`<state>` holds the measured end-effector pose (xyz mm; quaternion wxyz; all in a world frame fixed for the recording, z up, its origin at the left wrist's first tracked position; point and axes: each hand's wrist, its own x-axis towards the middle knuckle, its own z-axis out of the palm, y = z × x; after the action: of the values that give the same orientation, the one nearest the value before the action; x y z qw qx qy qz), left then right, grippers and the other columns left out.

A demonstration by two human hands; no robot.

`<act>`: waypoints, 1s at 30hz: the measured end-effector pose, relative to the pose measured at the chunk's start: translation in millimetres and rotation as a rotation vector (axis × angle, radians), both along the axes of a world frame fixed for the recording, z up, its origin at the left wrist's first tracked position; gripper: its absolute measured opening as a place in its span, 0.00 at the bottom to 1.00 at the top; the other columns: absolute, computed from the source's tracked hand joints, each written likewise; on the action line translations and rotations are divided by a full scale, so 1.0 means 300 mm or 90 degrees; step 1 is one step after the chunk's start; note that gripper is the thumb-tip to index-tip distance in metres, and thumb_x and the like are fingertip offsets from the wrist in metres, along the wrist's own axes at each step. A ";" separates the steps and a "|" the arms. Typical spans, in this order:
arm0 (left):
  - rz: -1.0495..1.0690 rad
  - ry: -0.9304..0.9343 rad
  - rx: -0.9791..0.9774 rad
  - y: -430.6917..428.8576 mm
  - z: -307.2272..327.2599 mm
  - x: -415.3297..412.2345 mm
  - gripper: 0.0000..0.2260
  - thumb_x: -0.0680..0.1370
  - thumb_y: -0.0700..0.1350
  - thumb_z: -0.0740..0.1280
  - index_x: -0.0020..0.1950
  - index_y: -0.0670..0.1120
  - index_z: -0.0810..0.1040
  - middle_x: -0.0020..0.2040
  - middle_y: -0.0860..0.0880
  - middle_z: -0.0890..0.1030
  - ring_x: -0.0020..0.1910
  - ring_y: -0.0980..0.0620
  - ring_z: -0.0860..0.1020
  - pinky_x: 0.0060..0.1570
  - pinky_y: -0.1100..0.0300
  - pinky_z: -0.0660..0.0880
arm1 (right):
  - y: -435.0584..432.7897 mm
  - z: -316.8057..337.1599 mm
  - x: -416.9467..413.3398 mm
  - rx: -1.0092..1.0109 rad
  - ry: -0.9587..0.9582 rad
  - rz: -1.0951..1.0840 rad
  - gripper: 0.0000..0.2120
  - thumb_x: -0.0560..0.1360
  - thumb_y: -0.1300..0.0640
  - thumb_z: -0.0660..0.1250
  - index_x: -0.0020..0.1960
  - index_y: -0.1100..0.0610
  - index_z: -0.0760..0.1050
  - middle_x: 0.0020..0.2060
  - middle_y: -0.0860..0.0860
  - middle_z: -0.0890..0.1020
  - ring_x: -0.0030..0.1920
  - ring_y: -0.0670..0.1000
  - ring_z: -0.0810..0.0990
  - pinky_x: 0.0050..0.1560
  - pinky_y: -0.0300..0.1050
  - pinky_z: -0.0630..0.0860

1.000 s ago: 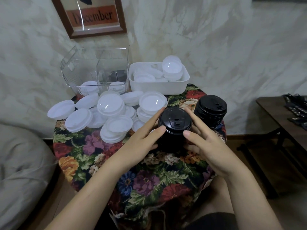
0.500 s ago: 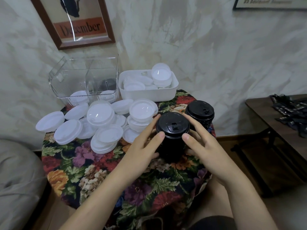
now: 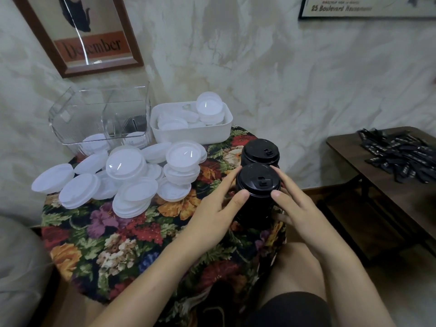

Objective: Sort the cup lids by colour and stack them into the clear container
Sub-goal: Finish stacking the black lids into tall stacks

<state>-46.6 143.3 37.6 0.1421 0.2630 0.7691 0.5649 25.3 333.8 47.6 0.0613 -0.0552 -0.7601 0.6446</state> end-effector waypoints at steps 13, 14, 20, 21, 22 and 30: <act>0.026 0.096 -0.152 -0.075 -0.026 0.044 0.34 0.81 0.67 0.59 0.83 0.63 0.49 0.81 0.60 0.62 0.78 0.59 0.64 0.77 0.51 0.64 | -0.005 -0.016 0.061 0.051 -0.022 0.008 0.46 0.67 0.25 0.71 0.80 0.35 0.57 0.76 0.39 0.70 0.73 0.36 0.68 0.77 0.54 0.66; 0.025 0.121 -0.193 -0.090 -0.032 0.052 0.32 0.83 0.64 0.59 0.84 0.59 0.50 0.82 0.58 0.61 0.79 0.58 0.63 0.77 0.53 0.63 | -0.010 -0.017 0.077 0.080 -0.039 0.011 0.46 0.67 0.25 0.70 0.80 0.35 0.58 0.76 0.39 0.69 0.73 0.36 0.68 0.77 0.52 0.66; 0.010 0.305 -0.445 -0.191 -0.044 0.135 0.29 0.85 0.59 0.56 0.84 0.52 0.53 0.82 0.55 0.59 0.80 0.55 0.58 0.72 0.63 0.59 | -0.079 0.003 0.212 0.531 -0.214 0.025 0.36 0.80 0.33 0.60 0.83 0.44 0.53 0.80 0.44 0.64 0.76 0.51 0.68 0.72 0.50 0.69; 0.014 0.327 -0.480 -0.210 -0.049 0.148 0.30 0.85 0.60 0.56 0.84 0.52 0.54 0.83 0.54 0.58 0.81 0.54 0.55 0.75 0.60 0.58 | -0.104 0.007 0.236 0.594 -0.239 0.043 0.37 0.80 0.33 0.59 0.83 0.44 0.50 0.81 0.44 0.60 0.77 0.52 0.67 0.72 0.51 0.69; 0.019 0.344 -0.510 -0.228 -0.053 0.161 0.30 0.85 0.61 0.56 0.84 0.52 0.54 0.83 0.54 0.57 0.82 0.53 0.53 0.77 0.58 0.56 | -0.132 0.011 0.257 0.636 -0.257 0.060 0.38 0.80 0.32 0.58 0.84 0.43 0.47 0.82 0.44 0.56 0.78 0.52 0.64 0.73 0.52 0.69; 0.131 0.427 -0.590 -0.382 -0.093 0.207 0.30 0.83 0.63 0.59 0.82 0.52 0.63 0.80 0.50 0.67 0.81 0.45 0.61 0.76 0.48 0.63 | -0.377 -0.003 0.235 0.751 -0.124 0.181 0.36 0.83 0.37 0.57 0.84 0.44 0.43 0.83 0.45 0.48 0.83 0.50 0.46 0.77 0.53 0.60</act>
<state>15.6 28.6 9.6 -0.0648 0.2617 0.9607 0.0655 95.6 220.7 46.6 -0.0746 0.0314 -0.9907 0.1090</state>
